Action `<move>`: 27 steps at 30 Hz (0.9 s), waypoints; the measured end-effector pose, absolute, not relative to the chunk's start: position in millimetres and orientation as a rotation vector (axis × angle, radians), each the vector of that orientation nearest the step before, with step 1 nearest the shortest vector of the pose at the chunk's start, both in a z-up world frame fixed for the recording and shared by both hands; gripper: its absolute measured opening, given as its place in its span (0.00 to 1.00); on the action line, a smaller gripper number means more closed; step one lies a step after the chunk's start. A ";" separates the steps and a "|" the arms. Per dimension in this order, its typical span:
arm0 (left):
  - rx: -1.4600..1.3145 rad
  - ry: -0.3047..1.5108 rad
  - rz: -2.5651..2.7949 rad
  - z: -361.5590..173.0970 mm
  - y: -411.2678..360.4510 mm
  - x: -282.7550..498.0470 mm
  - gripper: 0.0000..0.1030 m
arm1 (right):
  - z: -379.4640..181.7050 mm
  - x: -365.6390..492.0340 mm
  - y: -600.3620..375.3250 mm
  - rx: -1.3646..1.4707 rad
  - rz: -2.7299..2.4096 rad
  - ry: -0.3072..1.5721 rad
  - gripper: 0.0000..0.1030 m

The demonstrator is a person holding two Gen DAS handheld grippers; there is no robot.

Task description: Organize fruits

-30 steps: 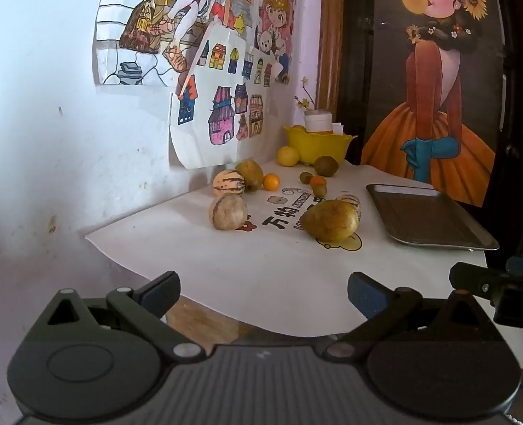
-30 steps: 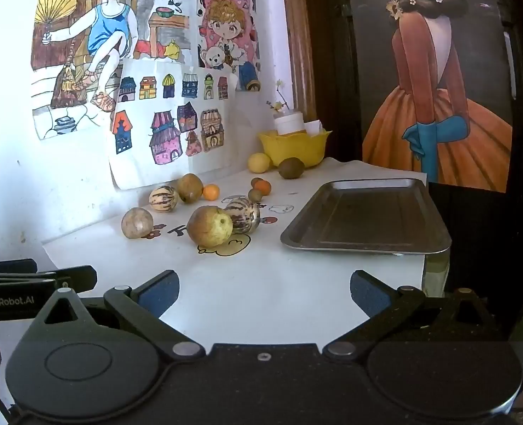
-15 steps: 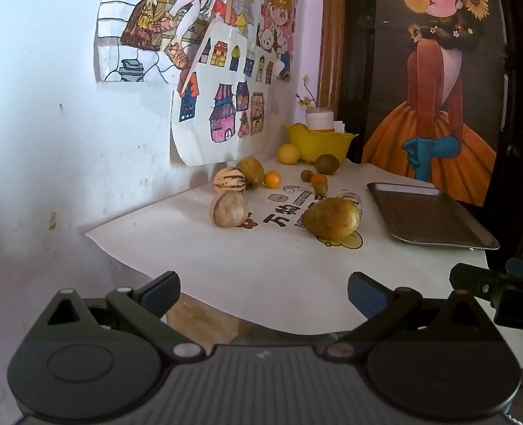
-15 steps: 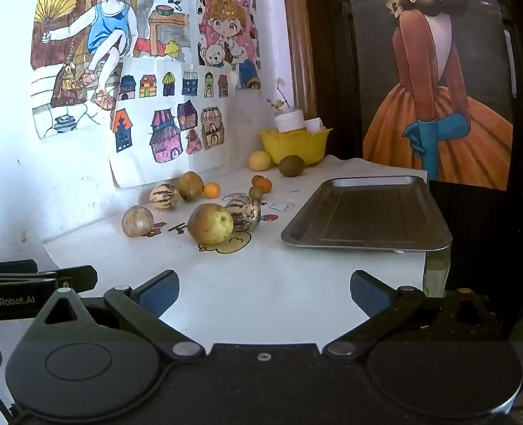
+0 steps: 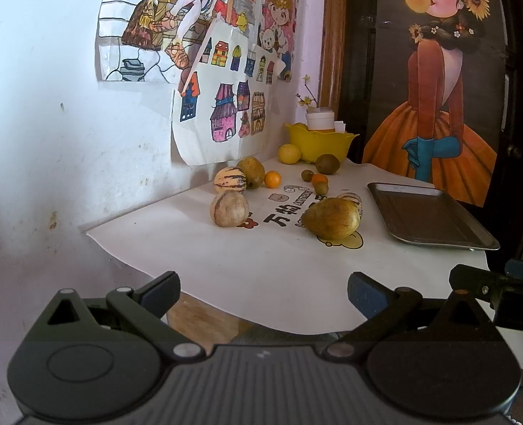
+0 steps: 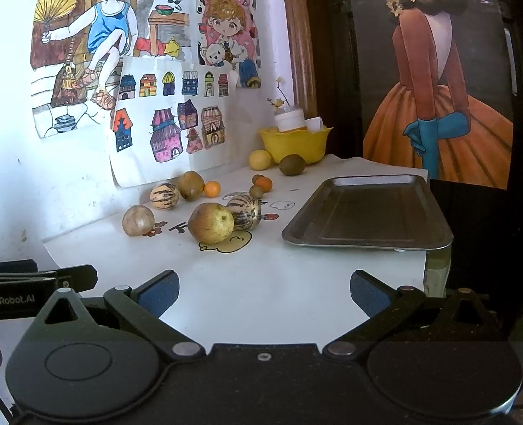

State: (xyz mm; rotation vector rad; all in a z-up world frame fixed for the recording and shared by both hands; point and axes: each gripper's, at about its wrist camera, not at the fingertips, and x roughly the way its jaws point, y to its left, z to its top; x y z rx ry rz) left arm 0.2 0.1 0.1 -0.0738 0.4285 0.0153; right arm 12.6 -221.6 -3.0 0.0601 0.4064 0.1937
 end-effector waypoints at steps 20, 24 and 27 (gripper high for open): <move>-0.075 0.430 0.015 0.1 0.2 0.2 1.00 | -4.3 11.6 -221.2 0.063 0.194 0.410 1.00; -0.075 0.431 0.015 0.1 0.2 0.3 1.00 | -4.3 11.6 -221.3 0.064 0.194 0.411 1.00; -0.075 0.431 0.015 0.1 0.2 0.3 1.00 | -4.5 10.9 -221.0 0.064 0.194 0.413 1.00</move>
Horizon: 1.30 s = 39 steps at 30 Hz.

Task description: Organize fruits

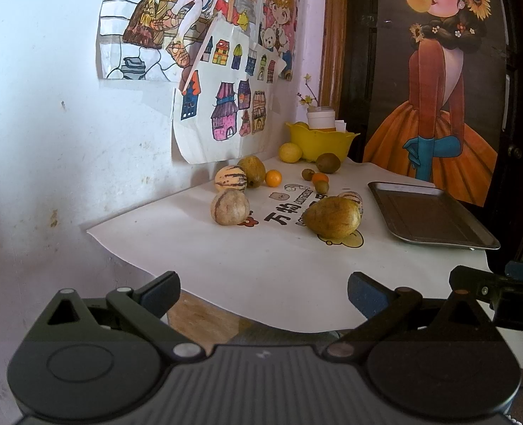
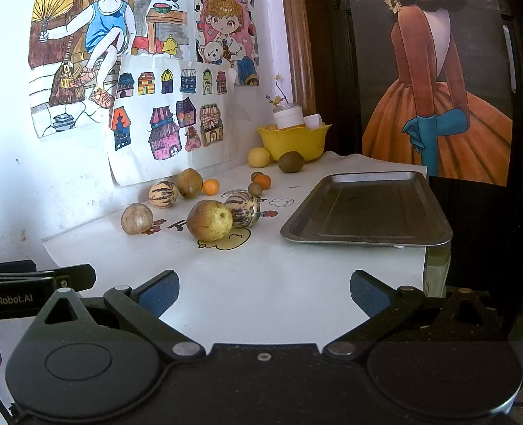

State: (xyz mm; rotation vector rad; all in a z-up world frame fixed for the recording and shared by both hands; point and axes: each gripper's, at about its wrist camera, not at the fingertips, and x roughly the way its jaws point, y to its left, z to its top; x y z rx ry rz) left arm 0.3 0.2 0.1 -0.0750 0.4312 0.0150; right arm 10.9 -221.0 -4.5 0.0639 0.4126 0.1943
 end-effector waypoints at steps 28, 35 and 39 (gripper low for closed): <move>-0.080 0.502 0.009 -10.2 8.2 26.9 1.00 | -13.7 36.1 -226.4 0.071 0.164 0.481 1.00; -0.079 0.531 0.035 -3.9 19.5 52.1 1.00 | -9.5 58.7 -225.0 0.022 0.202 0.498 1.00; -0.073 0.533 0.040 1.7 25.7 67.8 1.00 | -5.4 74.2 -218.0 -0.025 0.256 0.506 1.00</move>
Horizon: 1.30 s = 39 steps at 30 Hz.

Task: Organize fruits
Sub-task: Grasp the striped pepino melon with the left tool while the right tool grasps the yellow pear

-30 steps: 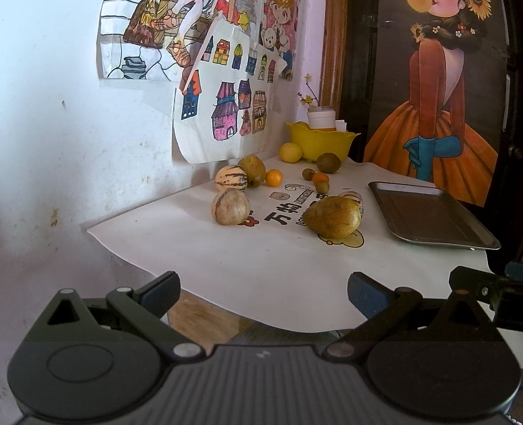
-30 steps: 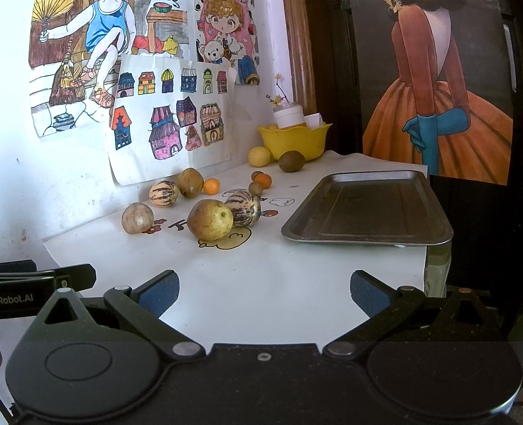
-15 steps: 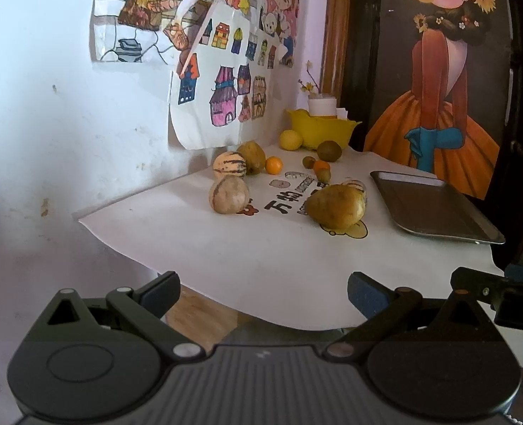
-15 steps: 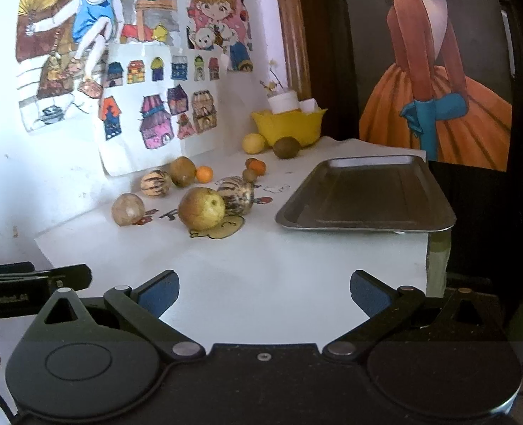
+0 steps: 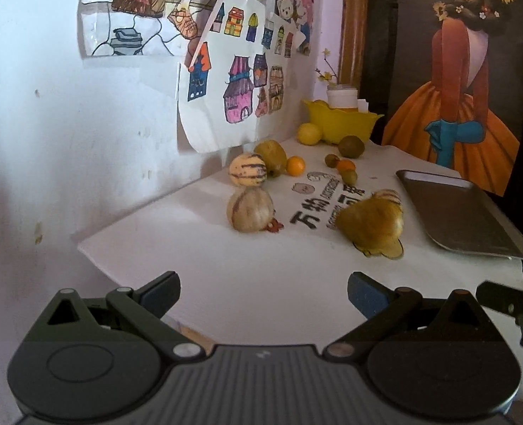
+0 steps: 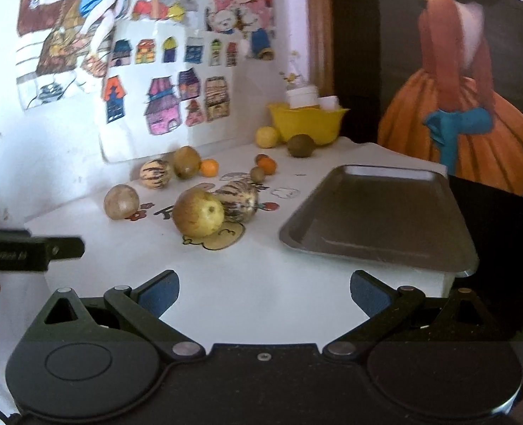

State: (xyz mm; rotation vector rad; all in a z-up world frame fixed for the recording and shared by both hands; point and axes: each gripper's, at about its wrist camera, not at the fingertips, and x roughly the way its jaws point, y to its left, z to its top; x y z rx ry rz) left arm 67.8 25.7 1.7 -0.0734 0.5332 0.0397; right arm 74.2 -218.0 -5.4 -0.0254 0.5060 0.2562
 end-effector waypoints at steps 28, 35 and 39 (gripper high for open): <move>-0.132 0.629 -0.059 4.2 73.6 172.6 1.00 | -10.2 166.9 -162.5 0.041 0.418 0.681 0.99; -0.143 0.629 -0.076 0.4 83.8 195.5 0.99 | -12.0 191.0 -152.3 0.176 0.357 0.686 0.94; -0.139 0.624 -0.085 -3.4 85.2 202.0 0.97 | -16.8 199.7 -152.3 0.268 0.334 0.700 0.88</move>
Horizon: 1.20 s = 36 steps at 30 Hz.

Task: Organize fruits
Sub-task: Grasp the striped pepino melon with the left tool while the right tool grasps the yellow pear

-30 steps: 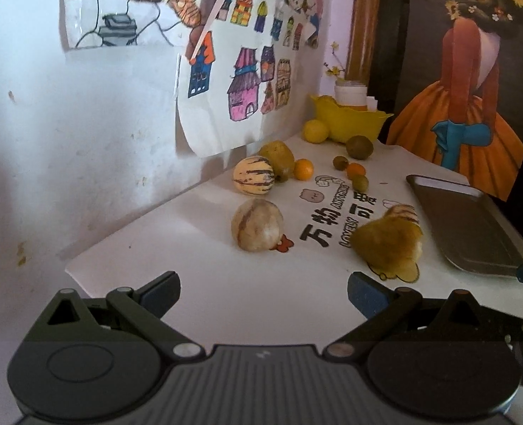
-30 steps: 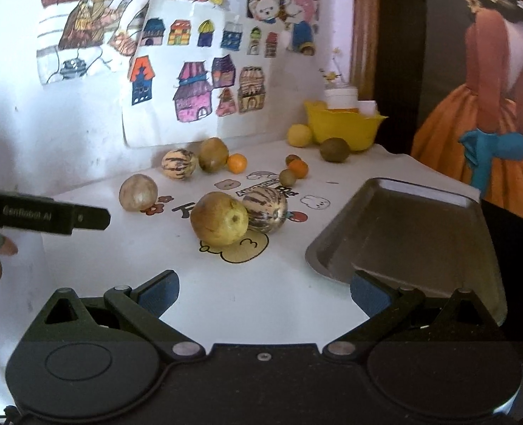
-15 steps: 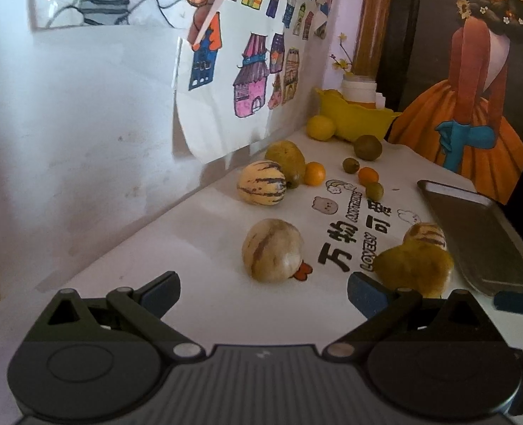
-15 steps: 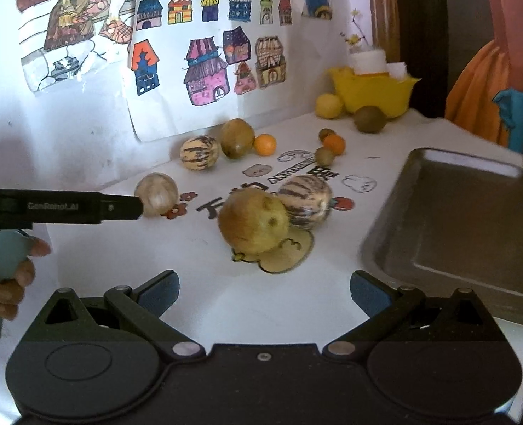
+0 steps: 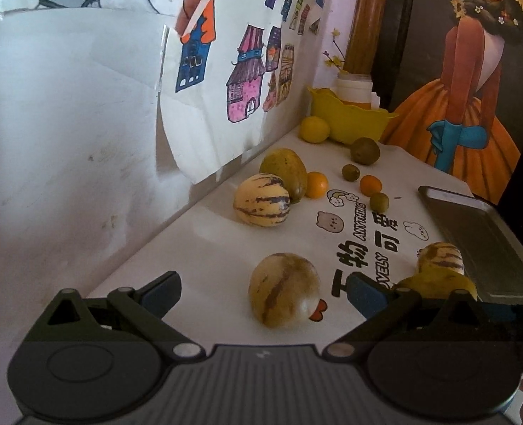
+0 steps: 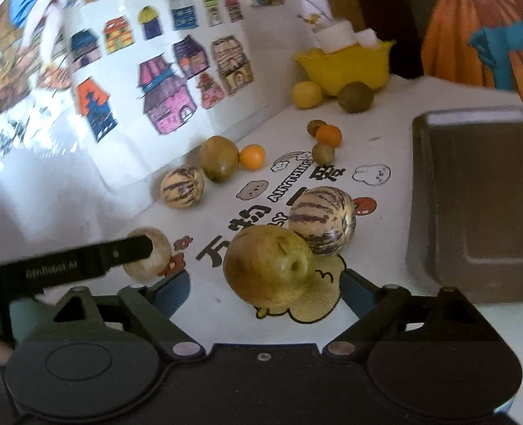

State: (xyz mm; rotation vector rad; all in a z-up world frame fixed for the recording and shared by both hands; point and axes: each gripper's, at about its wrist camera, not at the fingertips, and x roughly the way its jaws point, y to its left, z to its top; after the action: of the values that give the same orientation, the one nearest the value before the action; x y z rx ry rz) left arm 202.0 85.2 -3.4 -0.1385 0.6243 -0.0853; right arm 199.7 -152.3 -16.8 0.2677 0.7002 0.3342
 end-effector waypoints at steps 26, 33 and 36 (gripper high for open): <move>-0.169 0.628 -0.143 -15.4 84.9 212.0 0.62 | -26.4 206.9 -154.1 0.395 0.277 0.663 0.58; -0.173 0.627 -0.171 -16.5 83.5 212.0 0.51 | -28.0 206.7 -156.2 0.421 0.278 0.658 0.57; -0.170 0.623 -0.171 -16.8 82.9 211.3 0.50 | -28.7 206.7 -158.2 0.435 0.280 0.654 0.57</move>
State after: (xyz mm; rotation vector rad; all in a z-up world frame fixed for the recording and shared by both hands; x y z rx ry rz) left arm 211.3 82.9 -16.8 -0.1701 0.6235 -0.1710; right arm 206.7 -158.2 -28.7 0.4352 0.6542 0.2803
